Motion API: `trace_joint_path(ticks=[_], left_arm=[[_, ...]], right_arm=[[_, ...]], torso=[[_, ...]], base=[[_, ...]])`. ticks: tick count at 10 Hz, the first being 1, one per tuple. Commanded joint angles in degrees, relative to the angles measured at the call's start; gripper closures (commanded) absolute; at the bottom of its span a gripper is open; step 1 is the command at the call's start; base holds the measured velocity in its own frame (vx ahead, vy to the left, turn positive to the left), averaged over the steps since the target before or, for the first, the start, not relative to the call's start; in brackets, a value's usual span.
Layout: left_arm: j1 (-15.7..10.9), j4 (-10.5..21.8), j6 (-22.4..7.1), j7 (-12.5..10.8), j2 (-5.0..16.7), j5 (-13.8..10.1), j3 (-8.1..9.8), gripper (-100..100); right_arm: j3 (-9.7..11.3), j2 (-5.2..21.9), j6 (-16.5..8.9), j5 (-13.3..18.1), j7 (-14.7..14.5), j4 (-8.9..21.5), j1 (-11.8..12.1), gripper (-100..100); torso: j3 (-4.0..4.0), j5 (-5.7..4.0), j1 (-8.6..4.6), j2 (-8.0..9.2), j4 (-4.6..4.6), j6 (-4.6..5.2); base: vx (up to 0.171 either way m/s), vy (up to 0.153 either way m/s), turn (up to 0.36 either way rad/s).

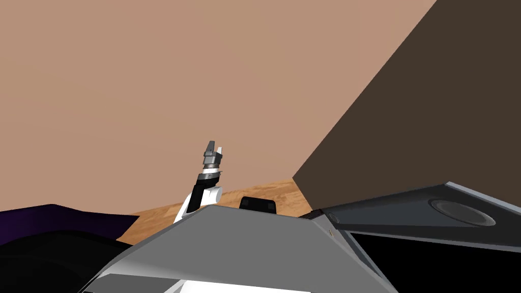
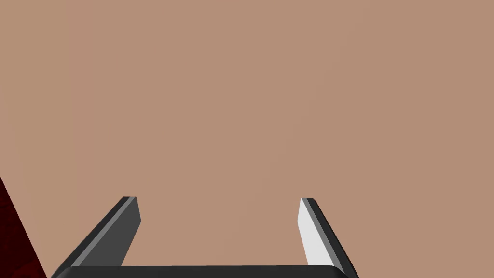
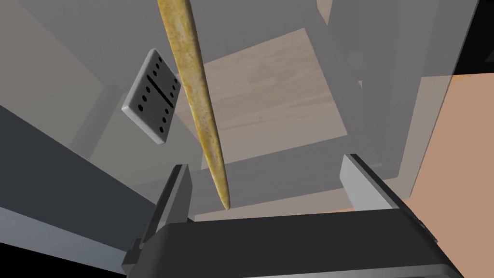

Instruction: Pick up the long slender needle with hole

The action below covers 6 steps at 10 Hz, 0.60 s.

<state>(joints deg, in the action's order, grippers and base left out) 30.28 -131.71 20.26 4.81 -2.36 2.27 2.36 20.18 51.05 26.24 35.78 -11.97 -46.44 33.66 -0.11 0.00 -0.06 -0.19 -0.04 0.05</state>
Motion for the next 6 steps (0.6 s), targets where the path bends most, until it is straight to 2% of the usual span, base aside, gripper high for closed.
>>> trace_joint_path(ticks=[1,3,4,5,6], left_arm=[[0.0,0.0,0.0,0.0,0.0,0.0,0.0,0],[0.0,0.0,0.0,0.0,0.01,0.0,0.01,0],[0.0,0.0,0.0,0.0,0.0,0.0,0.01,0],[0.0,0.0,0.0,0.0,0.0,0.0,0.0,0],[0.0,0.0,0.0,0.0,0.0,0.0,0.0,0]], right_arm=[[0.63,-0.92,0.22,0.67,-0.47,2.67,-0.83,-100],[1.24,-1.79,0.11,1.16,-0.59,4.11,-1.38,-100],[0.91,-1.67,0.18,0.97,-0.74,3.75,-1.13,-100],[0.92,-1.74,0.23,1.0,-0.84,3.92,-1.21,0],[1.59,-2.9,-0.65,0.7,0.22,5.36,-2.61,-100]], torso=[[0.0,0.0,0.0,0.0,0.0,0.0],[-0.04,-0.05,-0.21,-0.07,-0.02,0.01],[-0.02,-0.05,-0.2,-0.03,-0.01,0.01],[0.05,-0.01,-0.01,0.1,0.01,0.03],[0.11,0.02,0.12,0.2,0.04,0.04]], base=[[0.088,-0.084,0.12],[0.082,-0.104,0.084],[0.03,-0.043,0.018],[0.006,-0.009,0.001],[-0.061,-0.027,0.2]])
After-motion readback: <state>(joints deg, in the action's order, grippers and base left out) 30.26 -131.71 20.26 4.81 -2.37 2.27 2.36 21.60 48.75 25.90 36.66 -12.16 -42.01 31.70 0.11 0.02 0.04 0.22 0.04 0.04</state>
